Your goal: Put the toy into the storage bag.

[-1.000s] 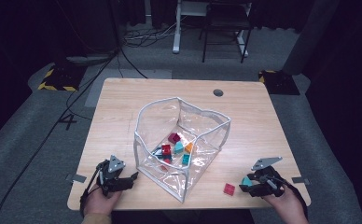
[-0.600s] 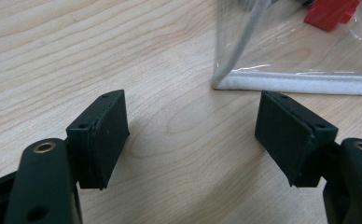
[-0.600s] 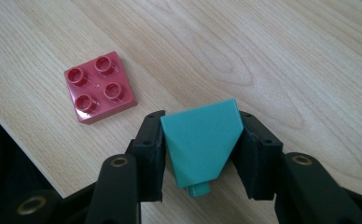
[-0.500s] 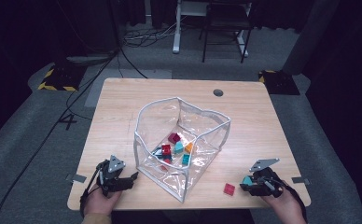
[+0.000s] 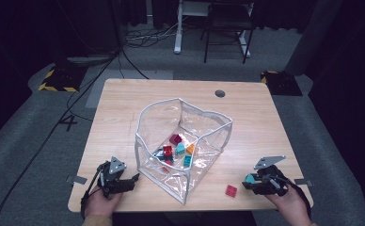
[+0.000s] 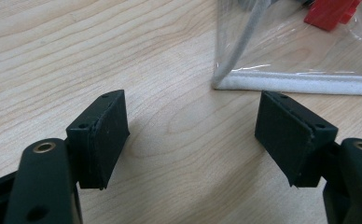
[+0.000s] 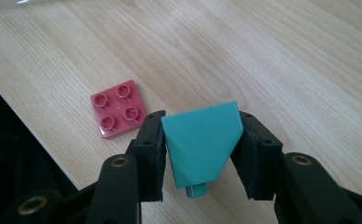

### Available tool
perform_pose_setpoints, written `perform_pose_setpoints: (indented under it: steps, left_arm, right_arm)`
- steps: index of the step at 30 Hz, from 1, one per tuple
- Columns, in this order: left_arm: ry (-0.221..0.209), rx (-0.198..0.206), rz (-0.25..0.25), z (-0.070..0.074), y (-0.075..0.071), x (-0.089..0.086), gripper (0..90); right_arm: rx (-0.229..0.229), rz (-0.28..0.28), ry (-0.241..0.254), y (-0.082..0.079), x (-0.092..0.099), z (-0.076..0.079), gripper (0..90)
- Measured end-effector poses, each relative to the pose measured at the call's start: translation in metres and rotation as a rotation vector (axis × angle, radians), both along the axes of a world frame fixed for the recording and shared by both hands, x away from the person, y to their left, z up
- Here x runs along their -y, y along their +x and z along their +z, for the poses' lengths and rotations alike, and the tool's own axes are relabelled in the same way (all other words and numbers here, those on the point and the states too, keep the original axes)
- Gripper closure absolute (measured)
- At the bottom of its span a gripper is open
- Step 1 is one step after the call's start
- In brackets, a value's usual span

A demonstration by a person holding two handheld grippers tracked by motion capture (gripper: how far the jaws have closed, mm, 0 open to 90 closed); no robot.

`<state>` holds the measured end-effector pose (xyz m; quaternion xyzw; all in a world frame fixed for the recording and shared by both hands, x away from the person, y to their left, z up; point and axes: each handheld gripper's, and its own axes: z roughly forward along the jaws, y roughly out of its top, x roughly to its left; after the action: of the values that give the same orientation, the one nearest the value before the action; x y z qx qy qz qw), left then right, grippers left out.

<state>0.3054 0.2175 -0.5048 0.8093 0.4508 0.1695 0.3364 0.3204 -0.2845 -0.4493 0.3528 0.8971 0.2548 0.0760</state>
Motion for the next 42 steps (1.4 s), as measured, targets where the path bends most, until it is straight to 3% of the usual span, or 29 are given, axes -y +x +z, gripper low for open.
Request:
perform_pose_setpoints:
  steps: [7, 23, 42]
  left_arm:
    - [-0.001, 0.001, 0.002, 0.0, 0.0, 0.0, 26.1]
    - [-0.001, 0.001, 0.002, 0.0, 0.0, 0.0, 26.1]
    - [-0.001, 0.001, 0.002, 0.0, 0.0, 0.0, 26.0]
  right_arm:
    - [0.015, 0.02, 0.019, 0.004, -0.003, 0.019, 57.3]
    - [0.06, 0.06, 0.151, 0.015, -0.013, 0.081, 57.3]
    - [0.098, 0.117, 0.197, 0.034, -0.039, 0.141, 57.3]
